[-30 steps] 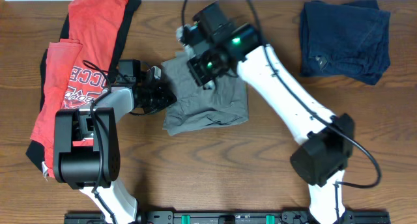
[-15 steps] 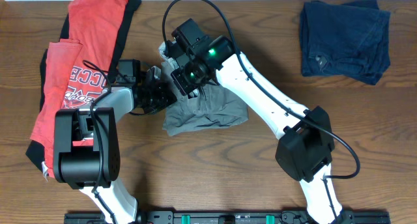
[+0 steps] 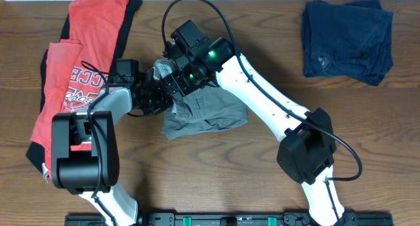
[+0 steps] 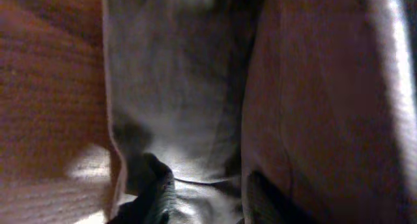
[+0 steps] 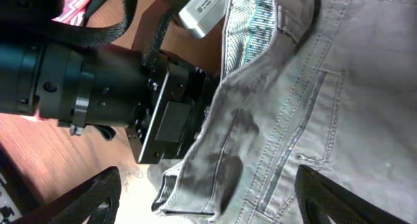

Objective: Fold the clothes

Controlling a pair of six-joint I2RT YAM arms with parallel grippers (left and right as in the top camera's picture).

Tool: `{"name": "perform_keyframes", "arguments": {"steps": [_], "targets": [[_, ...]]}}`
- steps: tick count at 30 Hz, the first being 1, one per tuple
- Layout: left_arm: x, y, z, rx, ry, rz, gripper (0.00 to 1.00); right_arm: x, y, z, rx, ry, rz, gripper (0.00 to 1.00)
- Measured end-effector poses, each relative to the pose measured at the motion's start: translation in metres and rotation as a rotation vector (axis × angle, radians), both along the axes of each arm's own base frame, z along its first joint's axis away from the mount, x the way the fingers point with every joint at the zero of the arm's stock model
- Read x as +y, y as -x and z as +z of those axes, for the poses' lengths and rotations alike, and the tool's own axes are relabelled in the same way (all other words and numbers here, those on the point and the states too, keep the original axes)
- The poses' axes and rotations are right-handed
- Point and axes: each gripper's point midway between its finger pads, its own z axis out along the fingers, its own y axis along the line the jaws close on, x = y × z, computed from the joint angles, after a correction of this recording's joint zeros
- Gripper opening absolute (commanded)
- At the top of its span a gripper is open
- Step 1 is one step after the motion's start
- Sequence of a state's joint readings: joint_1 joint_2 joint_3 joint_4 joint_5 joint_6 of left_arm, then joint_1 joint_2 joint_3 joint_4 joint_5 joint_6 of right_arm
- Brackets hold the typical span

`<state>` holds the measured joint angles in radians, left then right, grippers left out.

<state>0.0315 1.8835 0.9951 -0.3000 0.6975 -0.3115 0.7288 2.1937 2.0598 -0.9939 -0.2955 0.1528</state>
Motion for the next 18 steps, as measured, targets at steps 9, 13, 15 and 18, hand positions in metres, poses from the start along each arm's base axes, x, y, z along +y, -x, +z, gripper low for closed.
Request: {"name": "perform_keyframes", "arguments": {"steps": [9, 13, 15, 18], "targets": [[0.038, 0.035, 0.006, 0.137, -0.154, 0.081, 0.94, -0.014, -0.004, -0.003, 0.028, 0.02, -0.026, 0.82], [0.057, 0.051, 0.018, 0.161, -0.252, 0.12, 0.98, -0.029, -0.012, -0.005, 0.045, 0.034, -0.058, 0.82], [0.062, 0.053, 0.031, 0.136, -0.286, 0.132, 0.98, -0.036, -0.017, -0.006, 0.048, 0.039, -0.074, 0.82], [0.067, 0.055, 0.049, 0.088, -0.319, 0.147, 0.98, -0.046, -0.019, -0.009, 0.055, 0.069, -0.093, 0.79]]}}
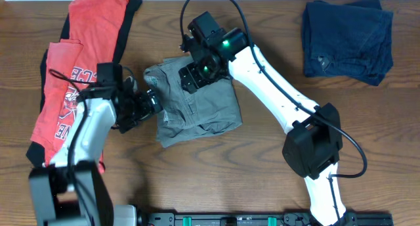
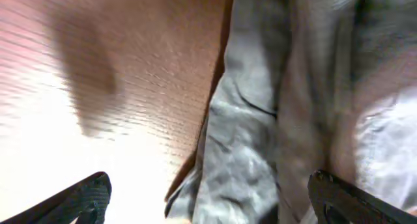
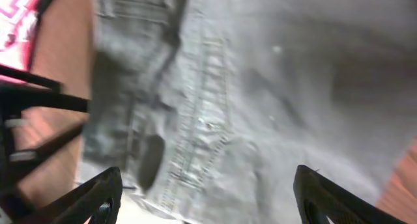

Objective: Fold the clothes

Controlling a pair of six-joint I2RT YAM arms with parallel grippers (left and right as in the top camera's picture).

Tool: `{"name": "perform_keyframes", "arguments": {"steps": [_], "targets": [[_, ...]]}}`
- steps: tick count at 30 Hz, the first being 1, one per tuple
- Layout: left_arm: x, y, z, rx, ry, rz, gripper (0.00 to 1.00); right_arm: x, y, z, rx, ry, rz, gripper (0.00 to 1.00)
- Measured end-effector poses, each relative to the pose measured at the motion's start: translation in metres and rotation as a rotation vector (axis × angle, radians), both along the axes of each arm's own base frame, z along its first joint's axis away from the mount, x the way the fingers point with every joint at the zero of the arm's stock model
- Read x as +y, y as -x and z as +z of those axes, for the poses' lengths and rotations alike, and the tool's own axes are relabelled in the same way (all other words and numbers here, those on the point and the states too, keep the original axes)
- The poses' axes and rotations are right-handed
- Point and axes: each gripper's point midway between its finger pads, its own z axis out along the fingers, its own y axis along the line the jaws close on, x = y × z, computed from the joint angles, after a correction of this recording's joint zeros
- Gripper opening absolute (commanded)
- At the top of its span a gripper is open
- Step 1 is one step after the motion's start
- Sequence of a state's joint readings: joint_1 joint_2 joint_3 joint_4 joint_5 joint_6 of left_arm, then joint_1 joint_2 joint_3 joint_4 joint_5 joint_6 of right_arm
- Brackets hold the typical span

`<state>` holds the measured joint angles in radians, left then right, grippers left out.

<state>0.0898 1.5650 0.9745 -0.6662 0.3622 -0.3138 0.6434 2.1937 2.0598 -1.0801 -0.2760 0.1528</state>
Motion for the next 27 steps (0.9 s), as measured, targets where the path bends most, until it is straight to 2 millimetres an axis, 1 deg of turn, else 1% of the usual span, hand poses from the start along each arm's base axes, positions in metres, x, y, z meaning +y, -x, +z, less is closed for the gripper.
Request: {"name": "perform_keyframes", "arguments": {"steps": [4, 6, 8, 10, 16, 19, 21, 26, 27], "targets": [[0.004, 0.005, 0.023, -0.05, -0.026, 0.01, 0.98, -0.01, -0.001, -0.004, -0.008, 0.05, -0.012, 0.72], [0.008, 0.011, 0.034, -0.063, -0.033, 0.025, 0.98, -0.013, 0.0, -0.01, -0.006, 0.068, -0.009, 0.71], [0.014, 0.018, 0.043, -0.072, -0.039, 0.047, 0.98, -0.018, 0.004, -0.02, 0.013, 0.094, -0.007, 0.71], [0.021, 0.022, 0.056, -0.101, -0.045, 0.074, 0.98, -0.024, 0.011, -0.037, 0.042, 0.125, 0.0, 0.71], [0.035, 0.026, 0.089, -0.221, -0.093, 0.117, 0.98, -0.044, 0.032, -0.081, 0.126, 0.195, 0.002, 0.72], [0.04, 0.027, 0.095, -0.243, -0.125, 0.128, 0.98, -0.055, 0.036, -0.094, 0.158, 0.216, -0.01, 0.73], [0.042, 0.027, 0.094, -0.239, -0.136, 0.133, 0.98, -0.063, 0.033, -0.101, 0.161, 0.218, -0.028, 0.73], [0.046, 0.026, 0.088, -0.221, -0.151, 0.138, 0.98, -0.09, 0.011, -0.118, 0.13, 0.23, -0.104, 0.73], [0.046, 0.025, 0.087, -0.217, -0.152, 0.139, 0.98, -0.098, 0.004, -0.122, 0.114, 0.229, -0.127, 0.73]]}}
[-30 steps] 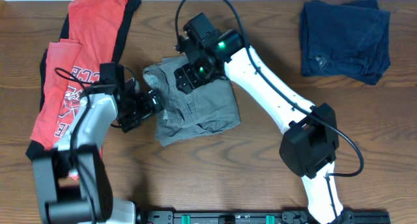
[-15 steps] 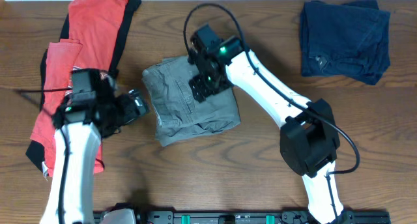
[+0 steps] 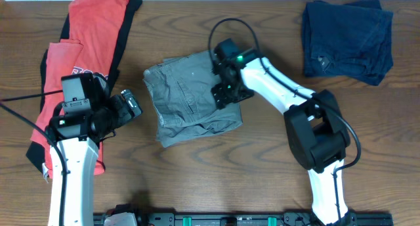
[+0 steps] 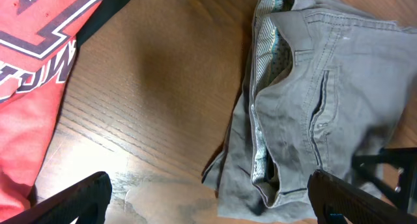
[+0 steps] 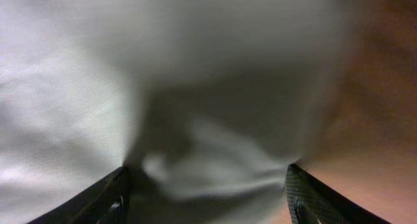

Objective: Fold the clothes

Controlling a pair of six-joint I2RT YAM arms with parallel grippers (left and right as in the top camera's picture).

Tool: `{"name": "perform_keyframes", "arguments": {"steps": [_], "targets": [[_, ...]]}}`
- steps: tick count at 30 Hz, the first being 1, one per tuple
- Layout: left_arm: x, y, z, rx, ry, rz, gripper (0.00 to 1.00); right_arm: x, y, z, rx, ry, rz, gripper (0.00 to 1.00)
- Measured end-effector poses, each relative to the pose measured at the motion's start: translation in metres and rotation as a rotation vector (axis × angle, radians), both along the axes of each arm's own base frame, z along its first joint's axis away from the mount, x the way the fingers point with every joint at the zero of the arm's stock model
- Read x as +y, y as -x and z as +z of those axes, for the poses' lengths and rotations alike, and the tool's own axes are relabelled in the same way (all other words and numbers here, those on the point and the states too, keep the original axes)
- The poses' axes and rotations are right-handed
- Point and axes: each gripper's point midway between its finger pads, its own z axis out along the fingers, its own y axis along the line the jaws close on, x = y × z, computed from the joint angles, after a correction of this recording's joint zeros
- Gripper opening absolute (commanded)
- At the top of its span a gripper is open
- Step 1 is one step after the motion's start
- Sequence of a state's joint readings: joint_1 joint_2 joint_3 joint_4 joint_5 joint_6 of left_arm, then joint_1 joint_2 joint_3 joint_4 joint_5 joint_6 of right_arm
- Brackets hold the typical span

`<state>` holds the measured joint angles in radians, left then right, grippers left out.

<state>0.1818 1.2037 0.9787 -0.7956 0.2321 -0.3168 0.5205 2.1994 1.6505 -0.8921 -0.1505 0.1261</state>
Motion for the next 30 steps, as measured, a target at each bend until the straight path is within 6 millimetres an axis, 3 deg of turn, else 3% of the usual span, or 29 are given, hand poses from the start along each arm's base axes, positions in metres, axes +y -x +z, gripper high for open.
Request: {"name": "perform_keyframes", "arguments": {"steps": [9, 13, 20, 23, 30], "targets": [[0.002, -0.005, -0.015, 0.045, 0.005, 0.002, 0.98, -0.036, -0.068, -0.001, -0.205, -0.031, -0.095, 0.69], [0.002, -0.005, -0.022, 0.07, 0.01, 0.001, 0.98, -0.042, -0.069, -0.002, -0.195, -0.042, -0.086, 0.66], [0.002, -0.007, -0.031, 0.099, 0.015, 0.001, 0.98, -0.024, -0.047, 0.005, -0.096, -0.156, -0.035, 0.63], [0.002, -0.01, -0.032, 0.094, 0.014, 0.002, 0.98, -0.017, -0.046, 0.03, -0.118, -0.21, -0.024, 0.66], [0.003, -0.014, -0.031, 0.079, 0.011, 0.001, 0.98, -0.003, -0.047, 0.123, -0.277, -0.322, 0.014, 0.7]]}}
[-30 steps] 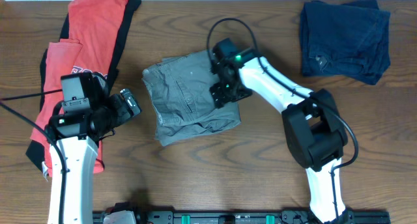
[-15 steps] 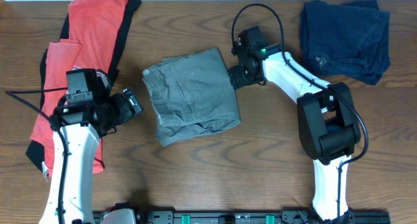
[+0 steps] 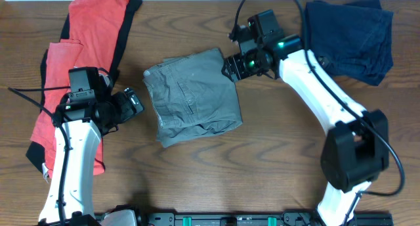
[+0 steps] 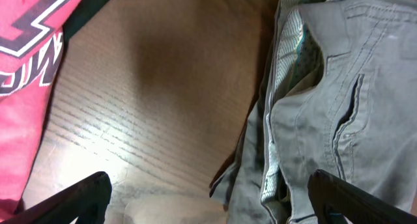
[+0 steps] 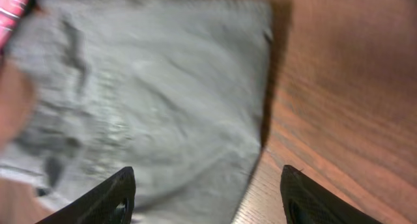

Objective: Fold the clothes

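Note:
The folded grey trousers [image 3: 191,94] lie in the middle of the table, waistband toward the left. My left gripper [image 3: 131,102] stands open just left of them. In the left wrist view its fingers [image 4: 85,198] frame bare wood and the trousers' waistband edge [image 4: 306,107], with nothing between them. My right gripper [image 3: 233,63] hangs open by the trousers' far right corner. The right wrist view shows the grey cloth [image 5: 150,100] under the gripper [image 5: 207,198] and wood to its right.
A pile of red and black shirts [image 3: 79,55] lies along the left side, close behind my left arm. A folded navy garment [image 3: 348,39] sits at the far right corner. Bare wooden table [image 3: 262,160] spreads in front of the trousers.
My right gripper was down on the trousers' right edge; now it is up by their far right corner, clear of the cloth. My left gripper sits slightly nearer the waistband.
Both grippers were together at the bunched left part of the grey trousers. Then the trousers lay flatter, the left gripper at their left edge and the right over their top. Later the left had drawn back and the right was on the right edge, now off it.

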Controlling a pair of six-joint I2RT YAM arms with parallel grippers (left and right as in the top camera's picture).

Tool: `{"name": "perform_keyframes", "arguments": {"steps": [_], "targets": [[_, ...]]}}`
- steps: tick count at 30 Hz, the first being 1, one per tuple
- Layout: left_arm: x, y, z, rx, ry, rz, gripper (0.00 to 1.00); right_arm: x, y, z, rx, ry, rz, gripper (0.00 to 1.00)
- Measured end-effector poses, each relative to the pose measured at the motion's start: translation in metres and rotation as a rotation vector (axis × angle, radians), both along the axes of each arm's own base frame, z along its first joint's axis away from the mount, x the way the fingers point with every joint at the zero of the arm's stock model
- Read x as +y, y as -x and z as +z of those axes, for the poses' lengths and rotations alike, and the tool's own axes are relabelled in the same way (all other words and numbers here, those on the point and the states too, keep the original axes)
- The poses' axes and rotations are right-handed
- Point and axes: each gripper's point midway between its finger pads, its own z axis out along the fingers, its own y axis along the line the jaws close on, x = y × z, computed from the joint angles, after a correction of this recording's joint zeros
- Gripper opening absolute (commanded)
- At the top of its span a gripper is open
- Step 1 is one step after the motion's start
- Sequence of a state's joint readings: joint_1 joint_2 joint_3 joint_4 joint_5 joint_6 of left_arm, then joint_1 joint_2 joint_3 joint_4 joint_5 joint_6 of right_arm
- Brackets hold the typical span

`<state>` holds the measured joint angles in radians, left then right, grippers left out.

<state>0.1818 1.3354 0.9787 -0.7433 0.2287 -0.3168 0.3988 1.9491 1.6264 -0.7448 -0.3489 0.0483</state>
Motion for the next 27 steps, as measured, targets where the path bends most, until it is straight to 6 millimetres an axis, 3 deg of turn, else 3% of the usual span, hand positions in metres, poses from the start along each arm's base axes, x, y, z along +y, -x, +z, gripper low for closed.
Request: {"name": "perform_keyframes", "arguments": {"steps": [2, 4, 8, 12, 16, 21, 27], "targets": [[0.0, -0.002, 0.001, -0.009, -0.002, 0.0, 0.98, 0.006, 0.005, 0.006, -0.002, -0.006, 0.017, 0.7], [0.0, -0.003, 0.001, -0.012, -0.002, 0.0, 0.98, 0.012, 0.013, -0.001, 0.026, 0.002, 0.049, 0.71], [0.001, -0.004, 0.002, -0.018, -0.004, 0.0, 0.98, 0.035, 0.043, -0.039, 0.115, 0.056, 0.188, 0.73], [0.001, -0.004, 0.002, -0.018, -0.004, 0.0, 0.98, 0.058, 0.086, -0.082, 0.208, 0.141, 0.358, 0.73], [0.001, -0.004, 0.002, -0.018, -0.003, 0.0, 0.98, 0.065, 0.115, -0.1, 0.238, 0.235, 0.453, 0.74], [0.001, -0.004, 0.002, -0.018, -0.004, 0.0, 0.98, 0.058, 0.115, -0.105, 0.216, 0.314, 0.457, 0.76], [0.001, -0.004, 0.002, -0.018, -0.003, 0.0, 0.98, 0.038, 0.101, -0.116, 0.21, 0.404, 0.399, 0.76]]}}
